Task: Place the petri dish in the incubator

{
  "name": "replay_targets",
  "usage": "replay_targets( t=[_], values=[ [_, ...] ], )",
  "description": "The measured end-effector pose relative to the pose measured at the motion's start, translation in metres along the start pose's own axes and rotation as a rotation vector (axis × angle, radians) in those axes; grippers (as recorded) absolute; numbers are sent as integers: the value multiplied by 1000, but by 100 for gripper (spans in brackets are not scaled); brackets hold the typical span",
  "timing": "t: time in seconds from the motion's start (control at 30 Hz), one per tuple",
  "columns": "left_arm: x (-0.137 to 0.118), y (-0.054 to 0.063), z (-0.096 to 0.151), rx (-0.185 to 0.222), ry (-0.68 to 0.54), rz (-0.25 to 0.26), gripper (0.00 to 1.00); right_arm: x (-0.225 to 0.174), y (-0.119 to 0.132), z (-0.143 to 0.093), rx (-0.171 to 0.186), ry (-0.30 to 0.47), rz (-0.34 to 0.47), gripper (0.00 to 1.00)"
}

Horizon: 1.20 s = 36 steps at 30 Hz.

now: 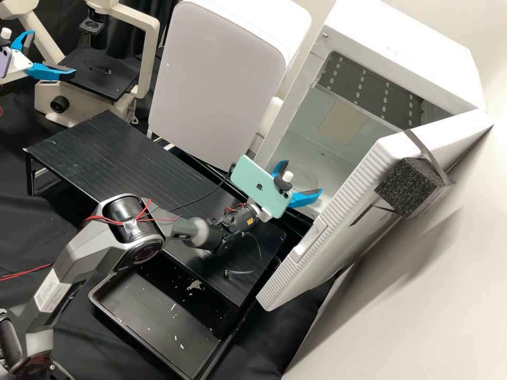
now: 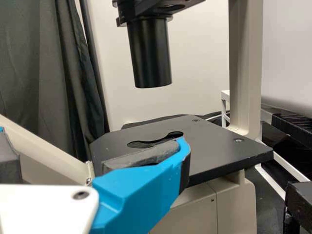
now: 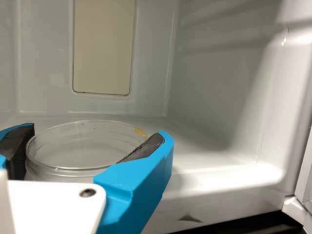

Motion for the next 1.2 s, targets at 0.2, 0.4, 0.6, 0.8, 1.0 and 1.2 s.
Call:
replay_targets(
  t=[0.2,0.4,0.6,0.8,1.0,1.2],
  values=[
    [0,0,0,0,0,0,100,4,4,10,1,-16,16,0],
    [0,0,0,0,0,0,100,5,7,18,0,-32,29,0],
    [0,0,0,0,0,0,100,5,8,18,0,-30,30,100],
    [0,0,0,0,0,0,100,5,8,18,0,-30,30,100],
    [0,0,0,0,0,0,100,5,8,18,2,-30,31,100],
    [0,0,0,0,0,0,100,5,9,19,6,-33,34,100]
  ],
)
